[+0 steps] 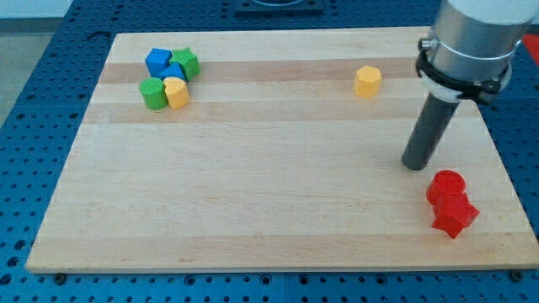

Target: Move your arm towards top center

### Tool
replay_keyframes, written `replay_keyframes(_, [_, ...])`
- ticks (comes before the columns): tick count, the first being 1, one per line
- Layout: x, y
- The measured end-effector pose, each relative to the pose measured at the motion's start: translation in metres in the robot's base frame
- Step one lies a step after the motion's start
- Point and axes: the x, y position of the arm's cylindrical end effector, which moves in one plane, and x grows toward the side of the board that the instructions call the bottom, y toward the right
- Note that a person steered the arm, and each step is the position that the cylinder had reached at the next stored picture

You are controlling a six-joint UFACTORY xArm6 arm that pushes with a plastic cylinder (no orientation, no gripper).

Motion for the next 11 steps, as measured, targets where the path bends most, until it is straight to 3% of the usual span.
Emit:
replay_keyframes(5, [-0.001, -0.032])
replay_keyframes(9, [-0.068, -0.164])
replay_keyframes(11, [-0.150, -0.174])
